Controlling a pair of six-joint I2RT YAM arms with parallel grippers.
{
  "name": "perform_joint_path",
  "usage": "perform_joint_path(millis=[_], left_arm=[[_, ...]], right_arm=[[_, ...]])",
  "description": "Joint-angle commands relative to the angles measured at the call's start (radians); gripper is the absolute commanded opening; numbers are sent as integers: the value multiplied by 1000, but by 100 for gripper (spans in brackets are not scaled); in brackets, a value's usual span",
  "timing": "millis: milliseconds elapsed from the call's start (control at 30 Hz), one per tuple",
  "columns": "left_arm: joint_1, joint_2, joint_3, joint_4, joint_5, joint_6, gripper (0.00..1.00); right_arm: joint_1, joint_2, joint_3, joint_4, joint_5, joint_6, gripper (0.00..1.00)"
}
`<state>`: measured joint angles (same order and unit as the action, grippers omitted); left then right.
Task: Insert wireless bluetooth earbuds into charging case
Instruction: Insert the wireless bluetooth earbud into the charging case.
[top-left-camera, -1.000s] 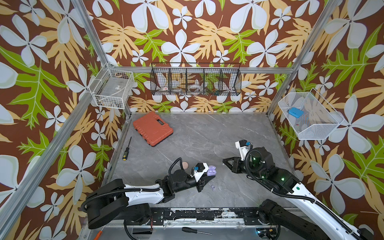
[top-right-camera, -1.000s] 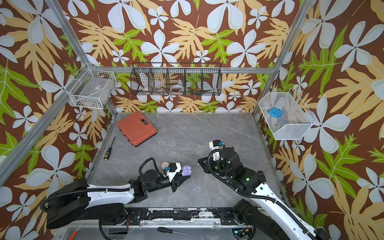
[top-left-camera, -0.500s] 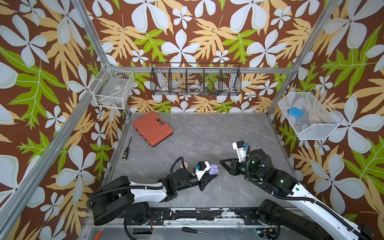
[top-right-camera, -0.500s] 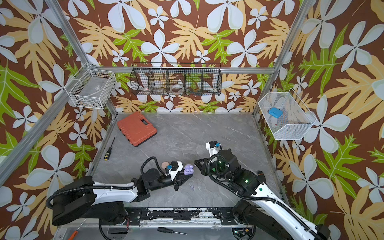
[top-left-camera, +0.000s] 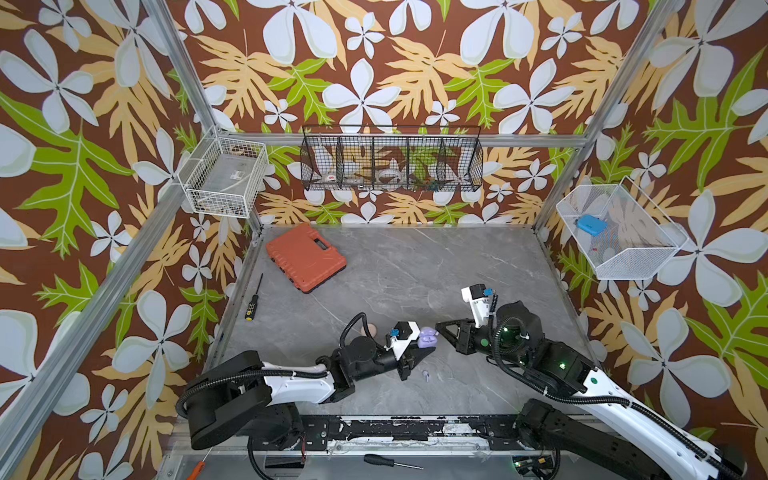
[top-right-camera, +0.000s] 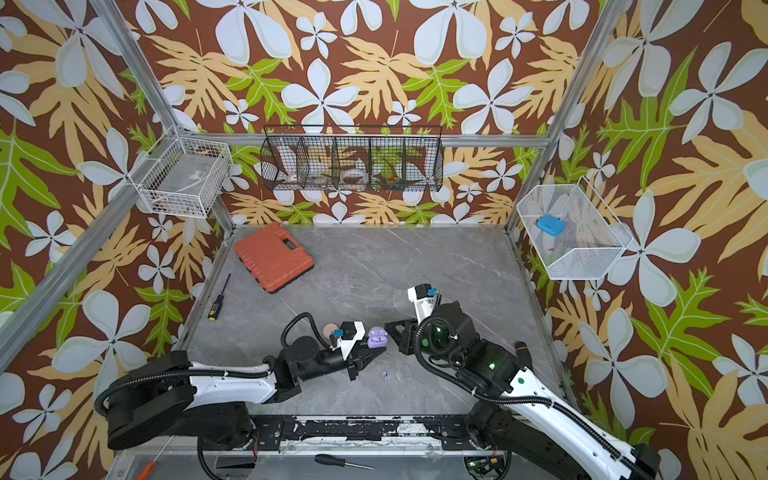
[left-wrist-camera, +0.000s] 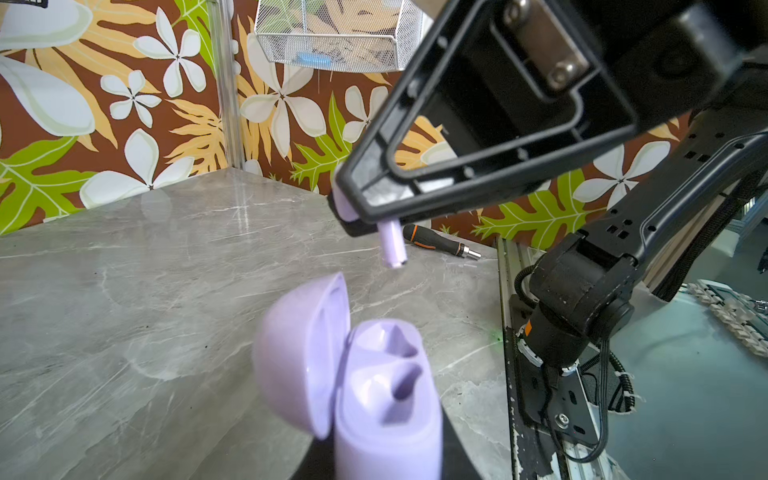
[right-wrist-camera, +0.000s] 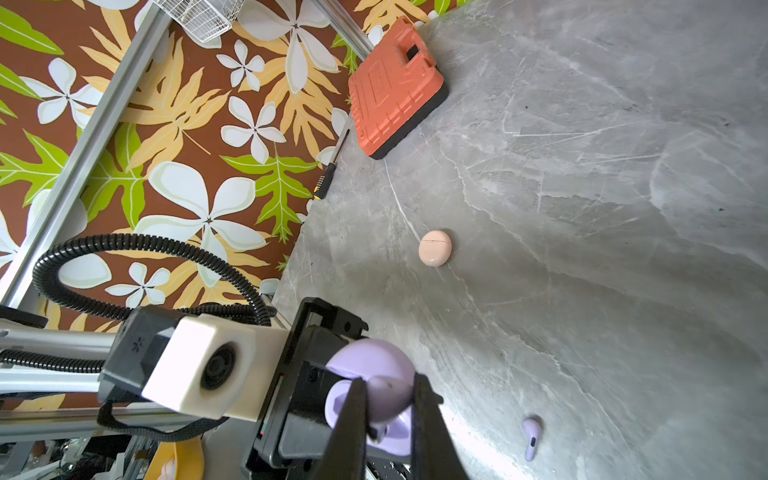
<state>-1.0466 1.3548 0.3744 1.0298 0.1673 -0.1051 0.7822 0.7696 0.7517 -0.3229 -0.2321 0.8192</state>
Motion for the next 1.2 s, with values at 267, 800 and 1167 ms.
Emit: perform_joint_path(millis=[267, 800, 1167], left_arm=[[8, 6, 5, 58, 15, -11, 0], [12, 10, 4, 64, 24, -10, 0], [11, 12, 1, 64, 28, -5, 0]], right_arm=[[40, 11, -16, 45, 42, -1, 14], [78, 29, -27, 53, 82, -6, 13], [101, 46, -26, 58, 109, -11, 12]])
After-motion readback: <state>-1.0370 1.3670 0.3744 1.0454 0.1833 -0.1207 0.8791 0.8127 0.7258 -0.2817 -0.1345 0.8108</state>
